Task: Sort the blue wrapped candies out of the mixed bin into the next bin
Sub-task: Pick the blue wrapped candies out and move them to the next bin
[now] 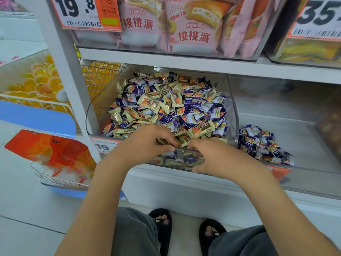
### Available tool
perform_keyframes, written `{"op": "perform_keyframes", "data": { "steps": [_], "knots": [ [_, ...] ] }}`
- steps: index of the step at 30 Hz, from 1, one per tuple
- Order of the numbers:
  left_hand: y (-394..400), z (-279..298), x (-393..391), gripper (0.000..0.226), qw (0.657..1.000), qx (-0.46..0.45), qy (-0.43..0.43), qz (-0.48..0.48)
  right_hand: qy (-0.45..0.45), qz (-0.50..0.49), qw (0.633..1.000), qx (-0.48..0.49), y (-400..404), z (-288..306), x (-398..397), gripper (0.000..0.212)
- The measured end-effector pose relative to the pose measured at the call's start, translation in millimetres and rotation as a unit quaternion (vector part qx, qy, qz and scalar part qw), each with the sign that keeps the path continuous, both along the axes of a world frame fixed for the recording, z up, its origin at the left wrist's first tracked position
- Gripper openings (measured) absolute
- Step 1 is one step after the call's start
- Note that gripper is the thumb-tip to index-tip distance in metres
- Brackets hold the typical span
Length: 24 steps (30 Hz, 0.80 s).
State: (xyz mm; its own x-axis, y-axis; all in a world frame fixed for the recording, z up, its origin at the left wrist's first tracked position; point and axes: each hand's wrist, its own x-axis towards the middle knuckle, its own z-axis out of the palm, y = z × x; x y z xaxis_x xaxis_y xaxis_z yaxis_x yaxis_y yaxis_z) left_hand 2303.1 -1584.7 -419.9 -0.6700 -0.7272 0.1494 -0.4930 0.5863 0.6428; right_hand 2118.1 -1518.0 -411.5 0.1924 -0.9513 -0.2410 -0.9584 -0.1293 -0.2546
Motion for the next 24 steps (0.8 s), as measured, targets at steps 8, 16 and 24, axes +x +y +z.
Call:
{"op": "perform_keyframes", "data": {
  "steps": [8,16,24],
  "knots": [
    [2,2,0,0.014,1.000,0.007,-0.001,0.009,-0.100,0.007,0.995,0.011,-10,-3,-1,0.037],
    [3,4,0,0.016,1.000,0.009,-0.012,0.017,-0.230,-0.061,0.970,-0.048,-3,13,-15,0.026],
    [6,8,-6,0.011,0.997,-0.015,0.015,0.072,-0.333,-0.269,0.839,-0.336,28,42,-74,0.015]
  ]
}}
